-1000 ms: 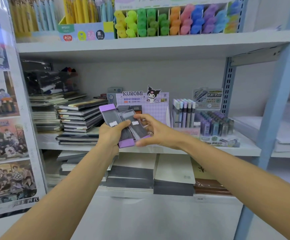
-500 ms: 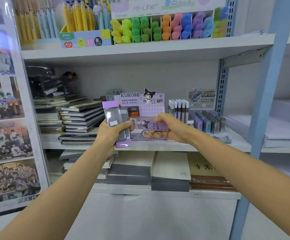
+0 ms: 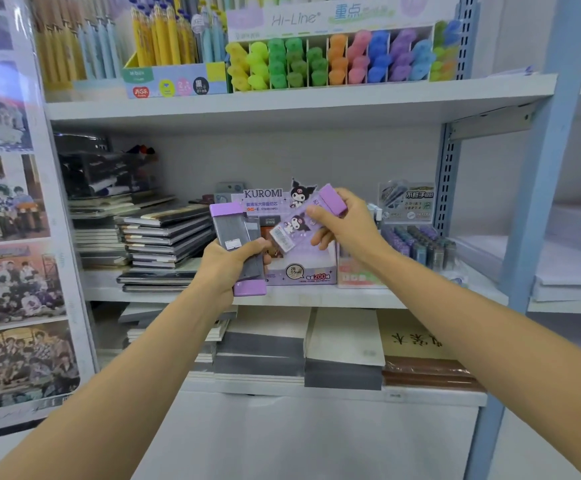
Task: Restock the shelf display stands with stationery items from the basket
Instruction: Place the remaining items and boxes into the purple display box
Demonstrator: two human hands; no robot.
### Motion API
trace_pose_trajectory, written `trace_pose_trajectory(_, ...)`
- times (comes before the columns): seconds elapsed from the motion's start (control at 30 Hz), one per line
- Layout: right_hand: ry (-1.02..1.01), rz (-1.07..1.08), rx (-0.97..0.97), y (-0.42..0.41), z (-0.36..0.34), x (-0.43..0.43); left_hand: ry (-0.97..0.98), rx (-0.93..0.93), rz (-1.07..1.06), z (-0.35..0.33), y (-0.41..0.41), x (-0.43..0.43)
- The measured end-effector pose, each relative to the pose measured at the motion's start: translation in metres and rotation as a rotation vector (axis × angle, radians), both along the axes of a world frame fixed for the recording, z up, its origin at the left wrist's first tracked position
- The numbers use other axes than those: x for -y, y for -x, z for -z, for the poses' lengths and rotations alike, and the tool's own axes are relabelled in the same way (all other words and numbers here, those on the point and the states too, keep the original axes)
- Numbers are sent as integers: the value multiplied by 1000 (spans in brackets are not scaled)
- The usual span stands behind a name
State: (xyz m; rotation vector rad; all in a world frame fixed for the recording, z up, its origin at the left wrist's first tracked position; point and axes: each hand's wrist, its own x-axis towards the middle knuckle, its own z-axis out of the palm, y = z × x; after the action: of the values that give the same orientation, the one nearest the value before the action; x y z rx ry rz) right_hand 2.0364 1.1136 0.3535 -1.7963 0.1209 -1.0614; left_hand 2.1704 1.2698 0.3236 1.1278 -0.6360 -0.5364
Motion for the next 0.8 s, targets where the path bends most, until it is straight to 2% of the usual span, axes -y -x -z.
trace_pose_trajectory(0.13,172,233,-125,-17,-18,20,10,-5,-7,0,-15,1)
trace_pose_trajectory(0.27,347,304,-386,-43,-23,35,11,12,17,2,-30,2)
trace_pose_trajectory(0.43,424,351,-568,-77,-15,39,1,60,25,7,-44,4)
trace_pose_trajectory(0.57,433,369,-626,-88,-4,41,10,83,45,13,-51,6)
trace_pose_trajectory(0.8,477,411,-619,-83,-5,45,15,87,56,22,-58,13)
